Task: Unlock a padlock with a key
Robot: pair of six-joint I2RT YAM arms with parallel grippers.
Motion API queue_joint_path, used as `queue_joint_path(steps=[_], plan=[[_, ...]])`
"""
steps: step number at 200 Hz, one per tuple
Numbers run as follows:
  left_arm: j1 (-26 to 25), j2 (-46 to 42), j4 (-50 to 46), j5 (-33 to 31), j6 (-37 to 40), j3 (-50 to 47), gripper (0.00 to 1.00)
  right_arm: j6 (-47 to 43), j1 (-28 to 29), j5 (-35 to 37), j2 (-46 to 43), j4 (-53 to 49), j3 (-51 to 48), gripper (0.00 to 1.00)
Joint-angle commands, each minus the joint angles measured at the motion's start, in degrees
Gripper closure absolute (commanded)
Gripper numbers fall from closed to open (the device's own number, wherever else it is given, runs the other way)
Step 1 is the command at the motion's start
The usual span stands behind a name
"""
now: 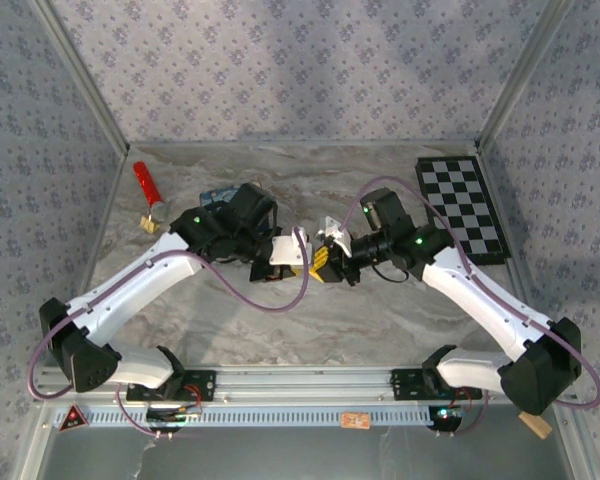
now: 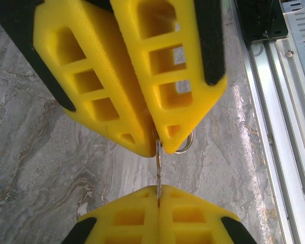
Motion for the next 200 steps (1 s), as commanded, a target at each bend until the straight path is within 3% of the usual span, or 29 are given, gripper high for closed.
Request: queue_joint_path(steps=[1,24,49,78,113,125,132,168,185,200], plan=[[-0.40,-2.39,2.19,0.65,-0.30,-0.45,1.00,-0.80,-0.11,-0.69,0.99,-3.18,1.58,0.85],[-0.40,-2.21,2.03,0.77,-0.39,-0.54,1.00,-0.73,0.17,-1.64,0.90,-2.99,1.72,0.89],[-0.38,-1.70,2.42,0.92,-0.40,-0.54,1.00,-0.08,0.55,-3.23,0.98,-2.57,1.90,1.00],[-0.40,-1.69,4.31,-0.05,-1.34,-0.87,1.00,3.65,0.66,-2.11,0.95,-0.38,0.55,1.00],[-0.09,-3.12,9.91,-2.87,-4.60,-2.82,0.67,11.88,-1.48,2.17,-2.29,6.06,-3.18,1.00],[0.49,-4.66,14.24,-3.20,-6.20,-4.50,0.46,15.71,-3.81,4.61,-4.67,8.91,-5.34,1.00],[0.93,-5.99,17.62,-3.54,-7.54,-6.12,0.39,17.77,-5.03,6.73,-6.03,10.16,-6.64,1.00],[6.81,-14.17,37.79,-5.23,-17.44,-16.46,0.27,29.00,-9.64,14.57,-13.22,15.87,-14.38,1.00],[10.77,-15.74,49.03,-11.46,-28.65,-21.54,0.22,35.00,-10.56,16.08,-16.95,19.14,-18.62,1.00],[13.92,-14.17,48.23,-17.64,-38.42,-21.17,0.20,39.64,-10.74,17.55,-19.96,22.43,-22.12,1.00]])
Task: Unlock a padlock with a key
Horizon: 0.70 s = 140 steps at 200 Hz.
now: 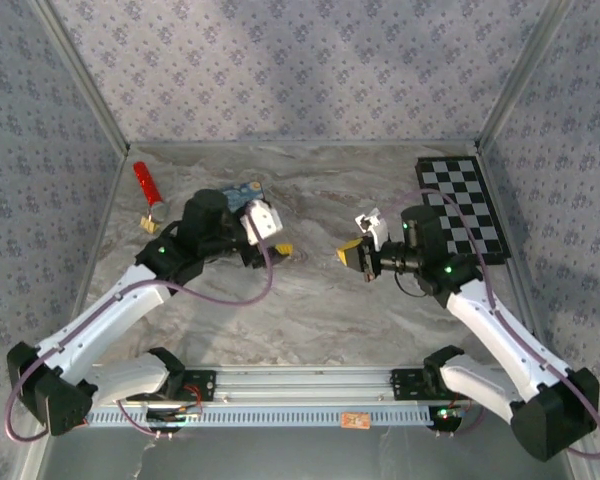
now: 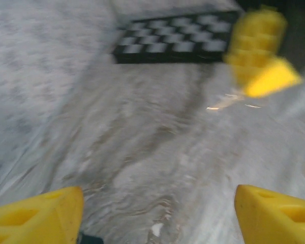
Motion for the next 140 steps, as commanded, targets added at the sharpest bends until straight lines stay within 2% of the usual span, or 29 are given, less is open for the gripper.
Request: queue_joint_path(steps=[1,20,45,85,107,140], plan=[[4.10,1.41,11.36,-10.02,-18.03,-0.68,0.20,11.91,-0.50,4.45,-4.47,6.94,-4.80,1.00],[6.71,4.45,3.39,-18.70,-28.46,1.41,0.20,16.23,-0.12,7.01,-7.59,8.93,-8.07,1.00],[8.82,4.97,-7.05,-25.55,-35.78,0.00,0.21,19.12,0.04,8.24,-10.55,11.24,-12.30,1.00],[19.14,0.96,-5.61,-15.08,-43.19,-11.85,0.23,21.28,1.00,7.19,-11.15,15.05,-16.23,1.00],[23.16,1.10,1.10,-9.82,-44.42,-17.42,0.24,21.22,1.29,7.25,-11.11,15.38,-16.63,1.00],[26.39,6.93,11.47,-1.10,-45.66,-20.97,0.24,22.75,1.55,9.01,-11.58,15.46,-17.56,1.00]])
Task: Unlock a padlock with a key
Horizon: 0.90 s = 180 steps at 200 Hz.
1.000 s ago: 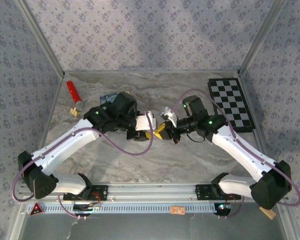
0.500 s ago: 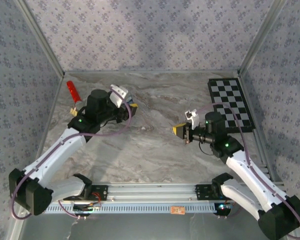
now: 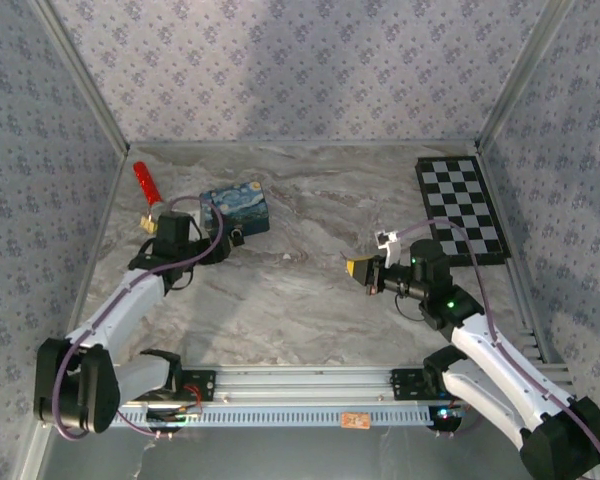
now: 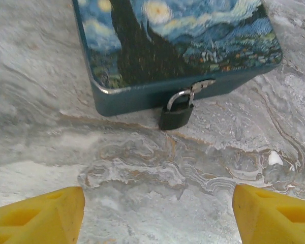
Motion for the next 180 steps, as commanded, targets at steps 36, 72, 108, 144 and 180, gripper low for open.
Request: queue_joint_path(steps=[36,72,108,144,180], plan=[[2.88,9.91,17.24,13.12,-3.76,-1.28,0.27,3.44,2.05,3.42,-2.82,3.28,-2.79,1.00],[2.93,16.10,24.10,14.70,-3.90,-1.38,0.30,3.13,3.16,4.32,-3.83,3.12,-2.96,1.00],[3.33,21.70,28.86,13.65,-4.35,-0.89,0.31,3.03,3.42,3.76,-3.65,3.34,-2.66,1.00],[3.33,26.54,32.24,13.26,-5.77,0.58,0.35,2.78,3.60,3.48,-3.19,3.74,-2.39,1.00],[3.24,30.95,35.88,14.14,-8.62,1.46,0.41,2.36,3.74,3.38,-3.04,3.74,-2.35,1.00]])
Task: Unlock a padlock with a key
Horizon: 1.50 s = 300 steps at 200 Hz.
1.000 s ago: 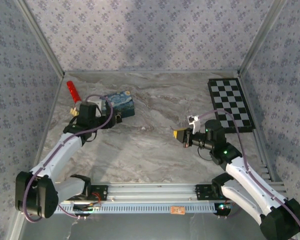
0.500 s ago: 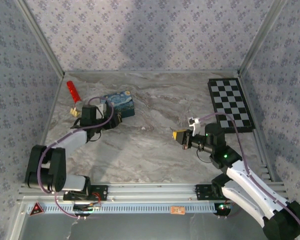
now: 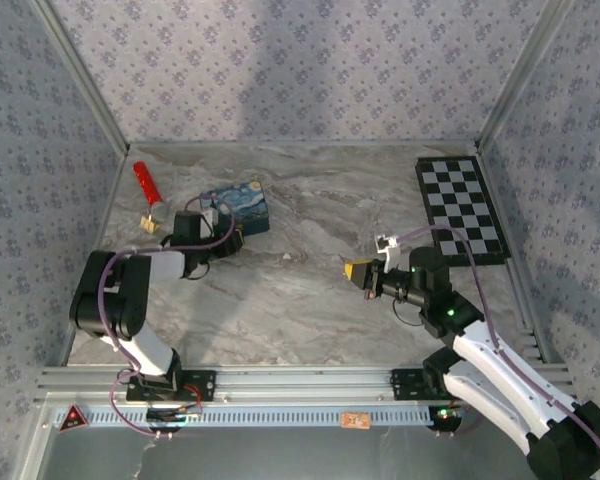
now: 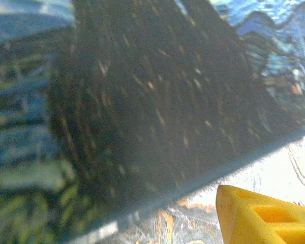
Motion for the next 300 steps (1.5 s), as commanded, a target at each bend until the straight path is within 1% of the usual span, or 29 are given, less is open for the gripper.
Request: queue_joint_path(steps=[1,27,57,86,110,156,180,195,242,255,264,270,290,300], plan=[[0.22,2.22,5.30,1.56,-2.75,2.13,0.41,-0.14,0.48,0.24,0.00,1.14,0.16,1.00],[0.05,4.47,7.78,2.09,-3.88,2.55,0.46,-0.24,0.51,0.16,0.40,0.89,0.54,1.00],[-0.35,6.05,8.69,2.69,-3.91,3.50,0.46,-0.50,0.59,-0.10,0.88,1.02,0.93,1.00],[-1.62,6.96,9.28,5.23,-2.91,4.75,0.46,-0.59,0.67,-0.34,1.72,1.33,1.24,1.00],[-3.50,7.13,6.57,3.60,-0.41,6.26,0.45,-0.50,0.77,-0.54,2.43,1.55,1.75,1.00],[-3.44,8.42,6.73,3.49,-0.50,7.61,0.45,-0.86,1.13,-0.59,2.57,0.77,2.69,1.00],[-3.53,8.95,6.83,4.01,-0.72,8.45,0.48,-0.85,1.14,-0.54,2.50,0.67,2.74,1.00],[-3.49,9.12,8.43,4.87,-1.24,8.19,0.50,-0.90,1.38,-0.28,2.43,0.67,2.65,1.00],[-3.64,9.86,13.26,7.44,-3.44,7.48,0.61,-0.94,1.53,0.16,2.51,0.69,2.14,1.00],[-3.73,10.25,14.17,8.40,-3.98,7.61,0.61,-0.62,1.63,0.29,2.49,1.15,1.86,1.00],[-3.86,10.46,14.19,8.26,-4.13,7.59,0.56,-0.33,1.68,0.41,2.49,1.50,1.60,1.00],[-3.97,10.49,13.83,7.84,-4.02,7.72,0.55,-0.18,1.70,0.42,2.50,1.71,1.51,1.00],[-4.47,10.57,12.13,5.52,-3.21,8.01,0.55,0.11,2.04,0.51,2.50,2.16,1.25,1.00],[-4.61,10.95,12.64,5.34,-3.49,8.00,0.56,0.20,2.20,0.60,2.46,2.26,1.28,1.00]])
